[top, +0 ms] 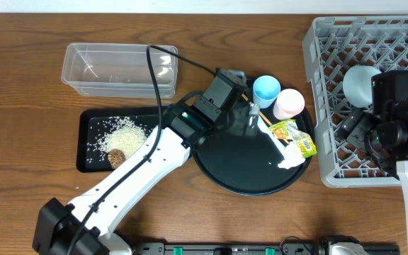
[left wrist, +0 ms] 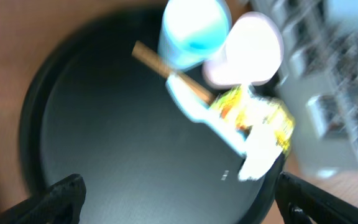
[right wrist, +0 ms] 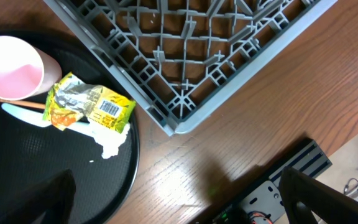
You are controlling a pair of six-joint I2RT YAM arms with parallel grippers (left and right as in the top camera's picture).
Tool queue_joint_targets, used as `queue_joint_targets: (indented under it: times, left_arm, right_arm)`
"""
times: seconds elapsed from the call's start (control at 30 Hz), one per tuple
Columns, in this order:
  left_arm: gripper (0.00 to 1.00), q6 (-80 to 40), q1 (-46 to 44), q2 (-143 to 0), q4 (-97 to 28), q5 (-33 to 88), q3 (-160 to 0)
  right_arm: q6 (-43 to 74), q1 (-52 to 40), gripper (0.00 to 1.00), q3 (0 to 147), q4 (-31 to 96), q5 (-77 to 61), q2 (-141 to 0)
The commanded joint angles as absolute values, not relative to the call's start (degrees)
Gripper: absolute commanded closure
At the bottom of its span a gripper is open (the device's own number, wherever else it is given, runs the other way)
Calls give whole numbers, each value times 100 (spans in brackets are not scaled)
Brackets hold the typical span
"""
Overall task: Sort waste into correct bins and load items into the dishwasher rack
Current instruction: 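Reach the left gripper across to the blue cup on the round tray, then close the left gripper on the blue cup rim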
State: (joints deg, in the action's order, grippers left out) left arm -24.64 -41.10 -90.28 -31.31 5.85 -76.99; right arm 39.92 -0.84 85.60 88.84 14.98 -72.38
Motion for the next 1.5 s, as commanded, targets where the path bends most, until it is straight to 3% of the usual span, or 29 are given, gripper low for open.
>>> queue_joint_targets:
  times: [0.0,0.13,0.43,0.7,1.37,1.47]
  left_arm:
    - [2,-2554,-4088,-9198,-2790,333,-7926]
    - [2,-2528,-3942,-9800,-3015,303,-8471]
    - [2,-2327,-3913,-11688,-4779,819,-10927]
    - [2,-3173,-3951,-12090,-4464,200,-11028]
    - [0,-3181,-3763,-12903,-3717,-117,-10934]
    - [20,-3179,-3763,-12903,-3723,-119,-10916]
  right_arm:
    - [4066,-38,1,8560,8892,1559,-7234]
    - [4066,-38,1,8560,8892,1559,-7234]
    - [4066,-38,1,8560,8890,1559,-7234]
    - [4064,-38,1,8560,8892,1559,-7234]
    - [4066,-38,1,8560,8892,1559,-7234]
    - [4066,-38,1,8560,8892,1559,-7234]
